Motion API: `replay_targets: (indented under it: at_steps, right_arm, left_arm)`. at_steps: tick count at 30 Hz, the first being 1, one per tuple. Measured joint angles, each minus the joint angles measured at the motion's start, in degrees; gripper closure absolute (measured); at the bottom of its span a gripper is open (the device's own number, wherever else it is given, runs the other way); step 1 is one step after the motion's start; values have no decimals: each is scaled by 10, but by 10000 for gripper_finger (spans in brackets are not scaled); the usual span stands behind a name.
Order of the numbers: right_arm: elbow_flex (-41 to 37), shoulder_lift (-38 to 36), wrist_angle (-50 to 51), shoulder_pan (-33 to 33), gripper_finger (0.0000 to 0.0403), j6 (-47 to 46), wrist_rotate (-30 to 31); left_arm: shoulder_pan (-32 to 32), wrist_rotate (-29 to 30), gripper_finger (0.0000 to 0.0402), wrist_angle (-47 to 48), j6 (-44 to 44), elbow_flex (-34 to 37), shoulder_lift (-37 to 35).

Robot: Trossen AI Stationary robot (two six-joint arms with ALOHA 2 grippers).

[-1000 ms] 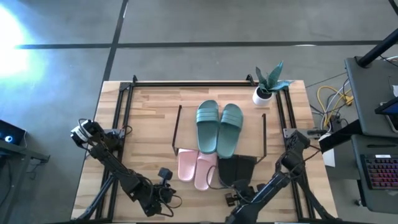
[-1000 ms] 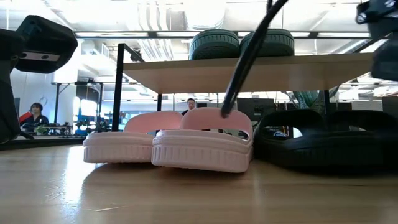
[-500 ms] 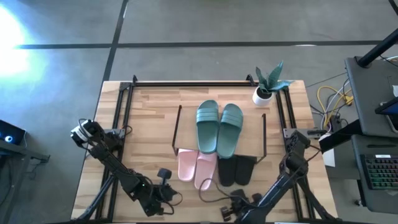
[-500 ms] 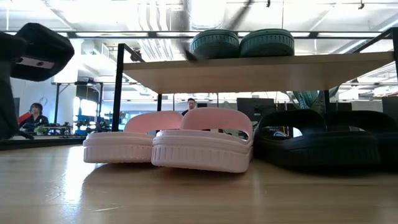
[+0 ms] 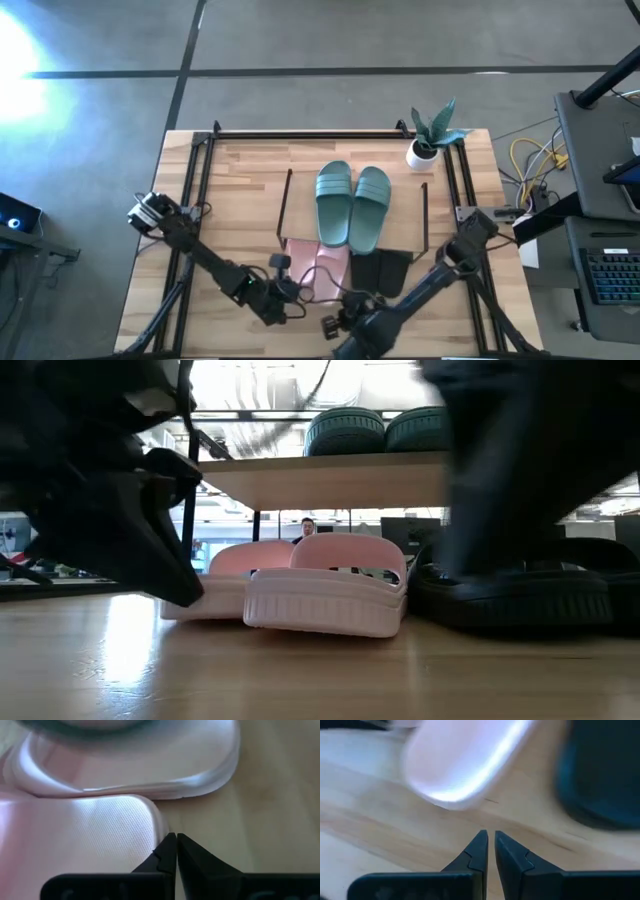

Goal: Pick and place slides into the shelf
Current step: Adjust the pink slides under the shelf

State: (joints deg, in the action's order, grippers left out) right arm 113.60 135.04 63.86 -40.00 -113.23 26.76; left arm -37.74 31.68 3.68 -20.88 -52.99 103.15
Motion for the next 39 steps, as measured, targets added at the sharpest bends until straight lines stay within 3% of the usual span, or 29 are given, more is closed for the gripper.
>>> replay_targets:
  at_steps: [8,22,32,39]
  right_arm:
    - [-1,0,-182,51,376,177,-18]
    - [-17,18,-184,60,376,182,-67]
    - [-41,21,-121,70,376,189,40]
    - [-39,20,-130,85,376,222,47]
  left_arm:
    - [2,-29,402,23,17,0,0]
    - [-43,3,402,74,-58,-1,-1]
    - [-49,3,402,73,-60,-8,-1]
    - [-50,15,402,72,-60,-8,-1]
